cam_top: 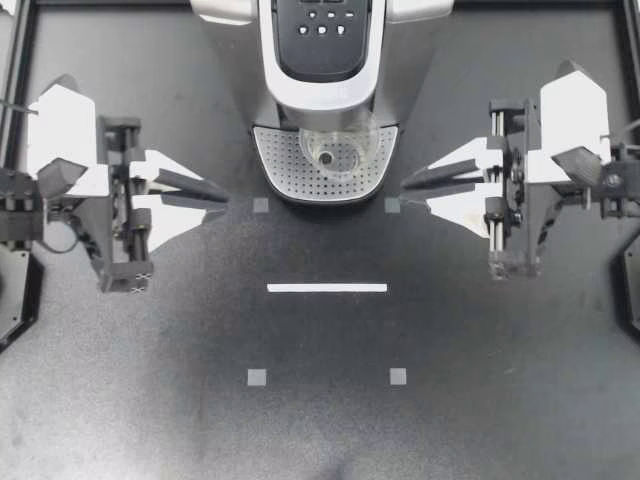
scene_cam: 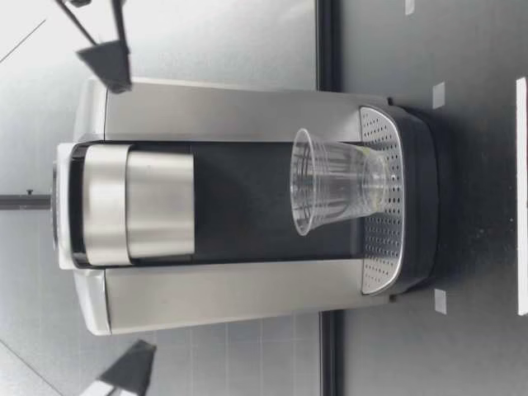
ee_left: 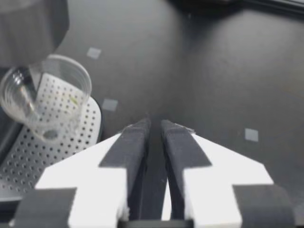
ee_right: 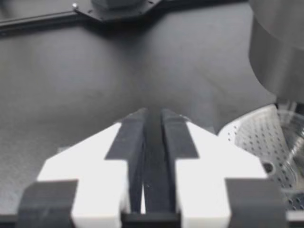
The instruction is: Place the coffee capsule inside the capsule container, then place the cup onto the center of the cup tray, then push the 'Hot Water' and 'Travel Mug' buttons.
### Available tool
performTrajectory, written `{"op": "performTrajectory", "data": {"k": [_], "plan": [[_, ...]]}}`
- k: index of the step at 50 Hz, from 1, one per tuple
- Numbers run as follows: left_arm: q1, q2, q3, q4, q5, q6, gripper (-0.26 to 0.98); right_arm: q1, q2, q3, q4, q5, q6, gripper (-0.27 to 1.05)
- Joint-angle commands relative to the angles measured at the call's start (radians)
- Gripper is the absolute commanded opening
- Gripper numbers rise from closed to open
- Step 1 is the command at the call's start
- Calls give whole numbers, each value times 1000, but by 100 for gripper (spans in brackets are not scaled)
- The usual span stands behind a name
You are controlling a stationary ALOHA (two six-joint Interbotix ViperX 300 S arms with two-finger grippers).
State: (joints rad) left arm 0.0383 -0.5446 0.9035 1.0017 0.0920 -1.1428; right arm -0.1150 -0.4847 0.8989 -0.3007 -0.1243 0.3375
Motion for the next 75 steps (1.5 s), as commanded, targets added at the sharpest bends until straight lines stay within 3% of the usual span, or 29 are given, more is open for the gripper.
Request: {"op": "performTrajectory", "data": {"k": [1, 23, 75], "plan": [[5, 0, -37, 23, -12, 3, 20, 18, -14, -25, -2, -41, -5, 24], [5, -12, -35, 54, -160, 51, 20, 34, -6, -11, 0, -187, -2, 24], [5, -14, -23, 54, -187, 109, 20, 34, 6, 15, 0, -268, -8, 24]]}}
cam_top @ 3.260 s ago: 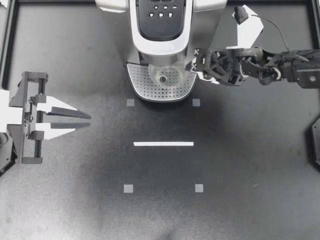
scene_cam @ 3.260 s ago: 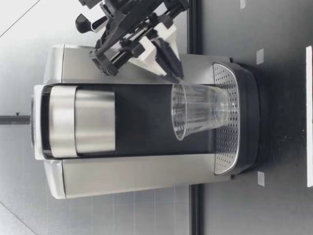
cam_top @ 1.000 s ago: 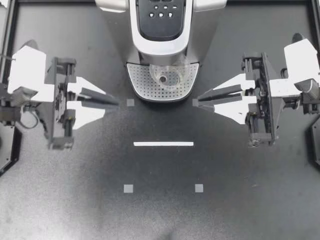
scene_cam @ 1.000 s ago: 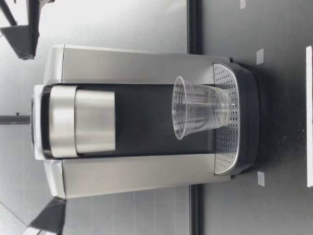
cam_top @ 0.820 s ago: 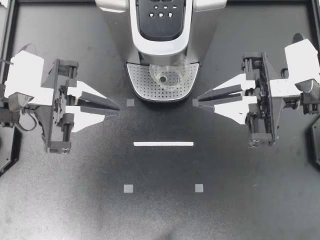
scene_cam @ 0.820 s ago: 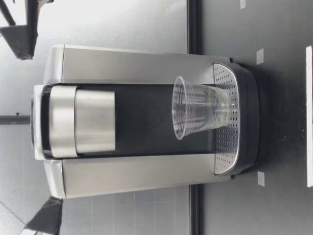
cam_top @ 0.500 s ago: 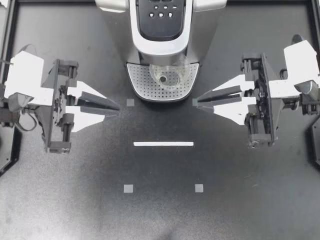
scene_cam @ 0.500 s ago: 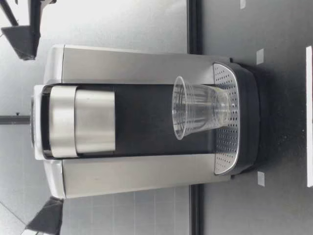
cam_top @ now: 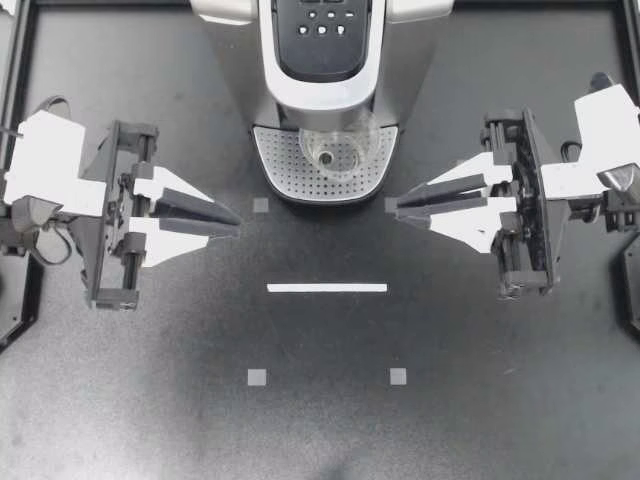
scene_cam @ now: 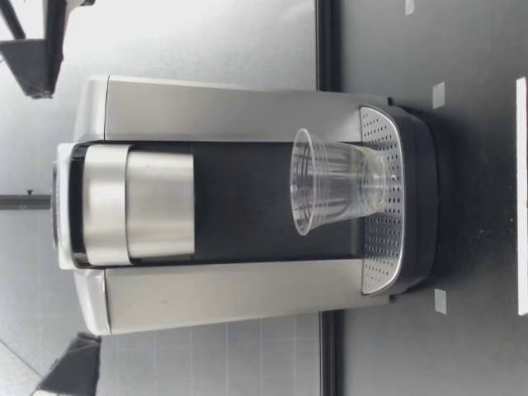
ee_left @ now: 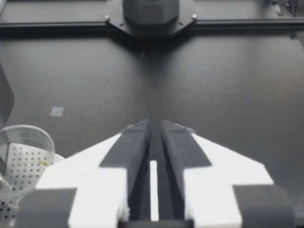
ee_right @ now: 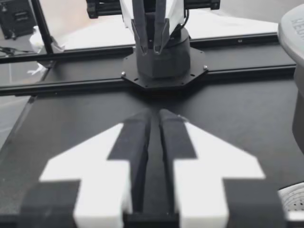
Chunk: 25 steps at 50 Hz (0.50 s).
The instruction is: Place the coffee capsule inside the capsule container, then place the cup onto the center of the cup tray, then push the 'Hot Water' and 'Travel Mug' buttons.
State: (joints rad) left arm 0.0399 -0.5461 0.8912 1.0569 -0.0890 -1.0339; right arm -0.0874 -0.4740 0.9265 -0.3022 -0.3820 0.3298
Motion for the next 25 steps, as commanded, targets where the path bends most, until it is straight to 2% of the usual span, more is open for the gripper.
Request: {"op": "performTrajectory", "data": {"k": [1, 25], "plan": [[3, -12, -11, -2, -6, 0, 20, 6, -5, -12, 2, -11, 0, 24], [3, -12, -14, -2, -6, 0, 20, 6, -5, 17, 2, -17, 2, 24]]}}
